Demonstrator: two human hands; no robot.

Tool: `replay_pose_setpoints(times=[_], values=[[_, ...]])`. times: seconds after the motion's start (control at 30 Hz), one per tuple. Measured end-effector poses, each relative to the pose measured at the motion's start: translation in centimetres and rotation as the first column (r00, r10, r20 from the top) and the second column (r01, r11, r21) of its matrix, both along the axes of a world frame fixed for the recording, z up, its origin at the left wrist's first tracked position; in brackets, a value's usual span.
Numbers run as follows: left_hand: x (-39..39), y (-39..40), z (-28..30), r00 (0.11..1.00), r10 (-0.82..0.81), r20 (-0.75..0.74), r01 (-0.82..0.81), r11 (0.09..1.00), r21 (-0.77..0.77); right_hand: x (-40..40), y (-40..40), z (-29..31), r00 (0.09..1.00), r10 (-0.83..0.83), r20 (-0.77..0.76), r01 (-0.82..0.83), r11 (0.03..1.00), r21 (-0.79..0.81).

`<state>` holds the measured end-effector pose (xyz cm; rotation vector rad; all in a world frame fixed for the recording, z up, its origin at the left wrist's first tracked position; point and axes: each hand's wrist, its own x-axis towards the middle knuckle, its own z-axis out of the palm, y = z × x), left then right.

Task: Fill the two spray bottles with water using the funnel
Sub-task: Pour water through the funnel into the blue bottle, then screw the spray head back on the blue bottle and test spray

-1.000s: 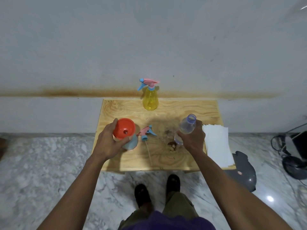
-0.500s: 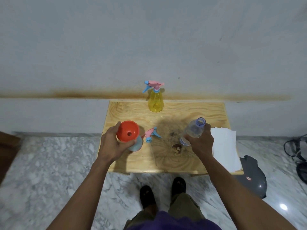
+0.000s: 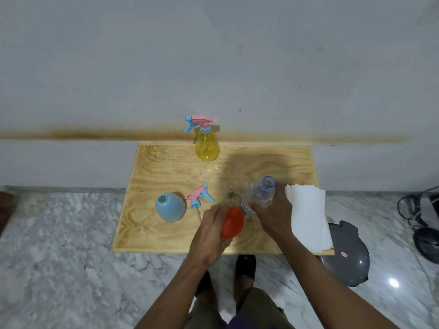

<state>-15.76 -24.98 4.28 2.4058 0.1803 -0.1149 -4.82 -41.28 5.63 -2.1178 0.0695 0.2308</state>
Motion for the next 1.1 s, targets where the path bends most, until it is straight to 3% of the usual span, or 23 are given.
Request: replay_pose_setpoints(times=[0.07, 0.33, 0.53, 0.7, 0.8, 0.9, 0.97, 1.1], values=[[0.7, -0.9, -2.1, 0.998, -0.008, -0.064, 0.011, 0.999, 0.042, 0.3, -0.3, 0.0, 0.999, 0.025, 0.02, -0.025, 1.0, -0.006], [3.4, -2.5, -5.5, 0.999, 0.021, -0.035, -0.015, 0.988, 0.153, 0.6, -1.3, -0.1, 0.99, 0.081, 0.113, -0.081, 0.997, 0.002], [3.6, -3.2, -5.6, 0.993, 0.094, -0.078, -0.085, 0.99, 0.113, 0.9, -1.7, -0.4, 0.984, 0.113, 0.135, -0.116, 0.993, 0.015], [3.4, -3.2, -4.1, 0.985, 0.112, -0.132, -0.105, 0.993, 0.061, 0.7, -1.9, -0.6, 0.993, 0.101, 0.057, -0.102, 0.995, 0.005], [2.6, -2.6, -3.4, 0.987, 0.153, -0.059, -0.151, 0.988, 0.028, -0.2, -1.8, -0.7, 0.999, 0.032, -0.034, -0.031, 0.999, 0.016], [0.7, -1.8, -1.6, 0.98, 0.187, 0.064, -0.187, 0.982, -0.017, -2.3, -1.8, 0.4, 0.974, -0.211, -0.088, 0.213, 0.977, 0.015], [-1.7, -1.0, -0.8, 0.941, 0.294, 0.164, -0.286, 0.955, -0.072, -4.3, -1.7, 1.3, 0.965, -0.255, -0.067, 0.256, 0.967, 0.013], [-6.6, 3.1, -1.5, 0.779, 0.607, 0.154, -0.591, 0.794, -0.139, -6.7, 2.0, 1.7, 0.999, -0.041, 0.0, 0.041, 0.999, 0.005]])
